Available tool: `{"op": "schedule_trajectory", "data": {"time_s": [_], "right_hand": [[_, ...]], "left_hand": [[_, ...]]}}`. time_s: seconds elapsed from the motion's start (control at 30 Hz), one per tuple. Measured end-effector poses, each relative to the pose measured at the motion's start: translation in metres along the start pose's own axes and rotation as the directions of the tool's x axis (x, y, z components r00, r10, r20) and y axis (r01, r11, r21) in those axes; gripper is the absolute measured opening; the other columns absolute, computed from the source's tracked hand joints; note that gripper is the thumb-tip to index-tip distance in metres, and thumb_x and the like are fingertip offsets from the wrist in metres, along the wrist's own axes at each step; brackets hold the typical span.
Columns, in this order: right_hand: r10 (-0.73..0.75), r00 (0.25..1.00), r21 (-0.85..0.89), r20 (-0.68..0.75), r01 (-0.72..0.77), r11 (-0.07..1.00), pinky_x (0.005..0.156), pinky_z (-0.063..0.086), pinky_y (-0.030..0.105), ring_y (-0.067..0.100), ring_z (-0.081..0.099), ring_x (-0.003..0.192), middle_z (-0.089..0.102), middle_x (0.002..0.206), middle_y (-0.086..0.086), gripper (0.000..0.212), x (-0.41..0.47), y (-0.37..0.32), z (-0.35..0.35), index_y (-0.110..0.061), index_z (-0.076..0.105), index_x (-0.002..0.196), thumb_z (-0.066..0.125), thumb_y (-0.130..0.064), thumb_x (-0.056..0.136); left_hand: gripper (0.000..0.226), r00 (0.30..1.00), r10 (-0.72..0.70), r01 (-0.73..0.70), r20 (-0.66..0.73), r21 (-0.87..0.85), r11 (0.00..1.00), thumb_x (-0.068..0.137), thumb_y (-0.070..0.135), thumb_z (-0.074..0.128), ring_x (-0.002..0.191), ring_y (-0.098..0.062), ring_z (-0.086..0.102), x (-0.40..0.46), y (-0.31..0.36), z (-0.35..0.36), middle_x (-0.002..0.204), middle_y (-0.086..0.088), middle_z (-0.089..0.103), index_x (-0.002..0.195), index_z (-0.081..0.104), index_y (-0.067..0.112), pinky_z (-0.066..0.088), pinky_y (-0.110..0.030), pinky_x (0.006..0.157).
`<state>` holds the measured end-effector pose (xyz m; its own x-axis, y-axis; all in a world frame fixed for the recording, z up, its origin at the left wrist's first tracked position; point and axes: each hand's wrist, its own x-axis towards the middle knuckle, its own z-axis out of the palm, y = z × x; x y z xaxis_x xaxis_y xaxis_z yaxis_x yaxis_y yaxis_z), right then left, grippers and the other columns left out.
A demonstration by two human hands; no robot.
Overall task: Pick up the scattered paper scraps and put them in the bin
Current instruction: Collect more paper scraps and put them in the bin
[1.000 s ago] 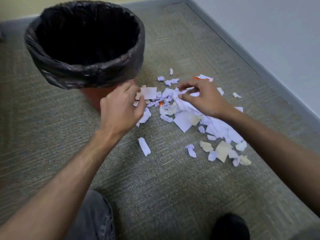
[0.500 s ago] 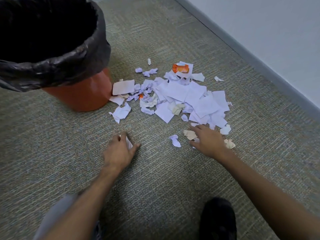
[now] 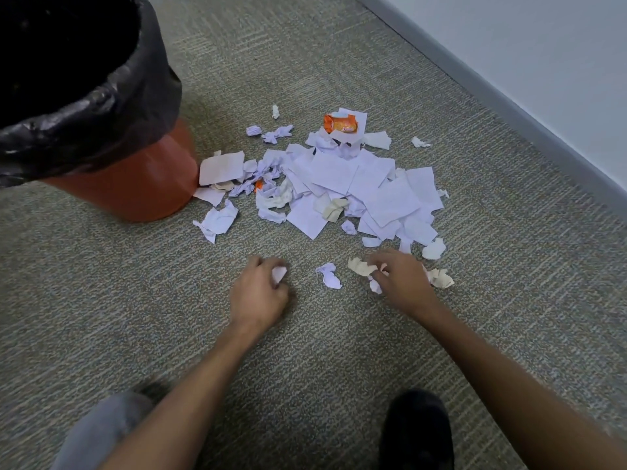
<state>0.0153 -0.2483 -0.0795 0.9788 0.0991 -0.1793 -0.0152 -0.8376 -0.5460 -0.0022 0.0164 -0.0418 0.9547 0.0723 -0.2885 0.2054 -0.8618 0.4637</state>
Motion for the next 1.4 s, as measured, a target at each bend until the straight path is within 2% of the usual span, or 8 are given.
{"op": "schedule_trajectory", "data": {"time_s": [0.1,0.23,0.5,0.63,0.77,1.1,1.27,1.4], "right_hand": [[0.033,0.995,0.108,-0.095,-0.023,0.994,0.076,0.055,0.038,0.019,0.064,0.081,0.070,0.092,0.005,0.010,-0.004,0.009,-0.012,-0.012,0.074,0.095,0.069,-0.017,0.087],[0.107,0.984,0.113,-0.144,-0.091,0.989,0.077,0.056,0.041,0.020,0.064,0.079,0.068,0.098,0.006,0.019,-0.009,0.027,-0.020,-0.010,0.072,0.102,0.072,-0.019,0.085],[0.183,0.983,0.078,-0.004,-0.182,0.980,0.093,0.050,0.044,0.028,0.055,0.112,0.045,0.135,0.010,0.075,-0.001,0.034,-0.016,-0.011,0.049,0.139,0.083,-0.027,0.074],[0.137,0.990,0.088,0.018,-0.139,0.986,0.088,0.050,0.037,0.024,0.060,0.092,0.047,0.133,0.006,0.067,0.005,0.027,-0.011,-0.017,0.050,0.138,0.080,-0.025,0.078],[0.083,0.996,0.092,0.044,-0.087,0.992,0.085,0.053,0.041,0.019,0.057,0.083,0.049,0.125,0.004,0.054,0.010,0.020,-0.005,-0.015,0.058,0.128,0.079,-0.017,0.078],[-0.176,0.966,0.013,0.192,0.177,0.984,0.083,0.045,0.032,0.025,0.061,0.099,0.063,0.116,0.008,0.040,0.018,-0.002,0.012,-0.012,0.066,0.124,0.069,-0.012,0.084],[-0.131,0.990,0.217,0.057,0.116,0.969,0.072,0.053,0.038,0.023,0.064,0.079,0.070,0.094,0.010,0.025,0.016,-0.019,-0.007,-0.010,0.076,0.100,0.079,-0.018,0.076],[-0.084,0.996,0.366,0.026,0.068,0.928,0.068,0.054,0.027,0.010,0.066,0.079,0.069,0.102,0.001,0.032,0.026,-0.052,-0.041,-0.016,0.074,0.107,0.082,-0.020,0.076]], "left_hand": [[0.044,0.993,0.107,-0.103,0.054,-0.084,0.991,0.087,0.024,0.069,0.077,0.000,0.052,-0.004,0.031,0.011,0.109,0.010,0.050,0.129,0.058,0.029,0.046,-0.021,0.079],[0.057,0.969,0.211,-0.211,0.133,-0.009,0.977,0.088,0.030,0.065,0.103,-0.012,0.054,-0.002,0.058,0.033,0.121,0.004,0.052,0.141,0.046,0.031,0.049,-0.035,0.090],[0.077,0.974,0.122,-0.127,0.193,0.013,0.992,0.090,0.025,0.067,0.123,-0.026,0.051,0.008,0.057,0.059,0.143,-0.003,0.038,0.152,0.022,0.019,0.044,-0.042,0.102],[0.086,0.974,0.063,-0.063,0.220,-0.005,0.998,0.089,0.029,0.069,0.122,-0.029,0.051,0.016,0.054,0.059,0.143,-0.008,0.037,0.154,0.013,0.020,0.043,-0.044,0.103],[0.065,0.972,0.077,-0.080,0.220,0.004,0.997,0.093,0.030,0.064,0.119,-0.028,0.053,0.025,0.054,0.058,0.142,-0.008,0.038,0.150,0.032,0.024,0.043,-0.043,0.106],[0.025,0.988,0.106,-0.101,0.109,-0.053,0.993,0.091,0.024,0.066,0.101,-0.024,0.060,0.027,0.049,0.054,0.113,-0.004,0.059,0.115,0.070,0.019,0.049,-0.039,0.093],[0.028,0.987,0.146,-0.138,0.062,-0.121,0.983,0.090,0.028,0.068,0.094,-0.018,0.060,0.025,0.050,0.029,0.112,-0.001,0.059,0.117,0.070,0.019,0.050,-0.035,0.091],[0.029,0.975,0.211,-0.219,-0.066,-0.151,0.964,0.090,0.030,0.068,0.084,-0.012,0.055,0.028,0.056,-0.018,0.106,-0.001,0.059,0.117,0.070,0.018,0.045,-0.028,0.082]]}}
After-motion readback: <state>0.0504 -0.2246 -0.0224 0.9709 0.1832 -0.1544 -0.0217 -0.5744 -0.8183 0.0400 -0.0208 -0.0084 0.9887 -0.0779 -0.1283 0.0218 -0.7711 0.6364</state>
